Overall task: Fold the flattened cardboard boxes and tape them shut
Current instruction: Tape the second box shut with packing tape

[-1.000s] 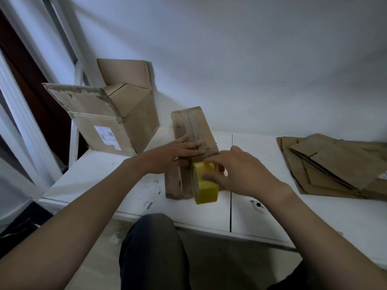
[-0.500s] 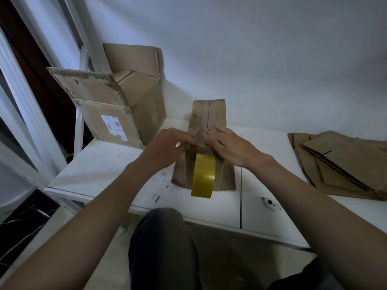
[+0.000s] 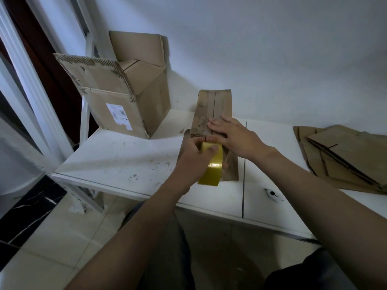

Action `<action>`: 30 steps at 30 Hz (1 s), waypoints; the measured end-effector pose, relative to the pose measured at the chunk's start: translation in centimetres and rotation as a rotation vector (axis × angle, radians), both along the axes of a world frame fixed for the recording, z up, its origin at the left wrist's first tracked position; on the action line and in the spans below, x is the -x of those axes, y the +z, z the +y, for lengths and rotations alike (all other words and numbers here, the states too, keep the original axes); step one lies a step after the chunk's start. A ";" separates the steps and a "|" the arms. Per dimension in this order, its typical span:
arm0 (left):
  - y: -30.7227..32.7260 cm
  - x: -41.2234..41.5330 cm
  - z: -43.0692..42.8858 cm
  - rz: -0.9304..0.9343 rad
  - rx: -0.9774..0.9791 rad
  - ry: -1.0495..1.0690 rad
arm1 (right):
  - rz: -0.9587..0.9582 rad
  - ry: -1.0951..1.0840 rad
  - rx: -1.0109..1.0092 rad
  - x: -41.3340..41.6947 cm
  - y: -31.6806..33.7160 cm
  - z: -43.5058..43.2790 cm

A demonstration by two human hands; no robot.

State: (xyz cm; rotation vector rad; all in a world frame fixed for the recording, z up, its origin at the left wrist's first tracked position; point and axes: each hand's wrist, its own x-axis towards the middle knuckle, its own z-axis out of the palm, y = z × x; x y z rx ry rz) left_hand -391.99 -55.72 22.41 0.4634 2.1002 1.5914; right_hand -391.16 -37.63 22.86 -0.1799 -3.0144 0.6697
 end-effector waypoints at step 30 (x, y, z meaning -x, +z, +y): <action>-6.8 0.7 0.6 -0.200 0.019 0.052 | 0.392 0.020 -0.429 0.1 -3.8 -0.2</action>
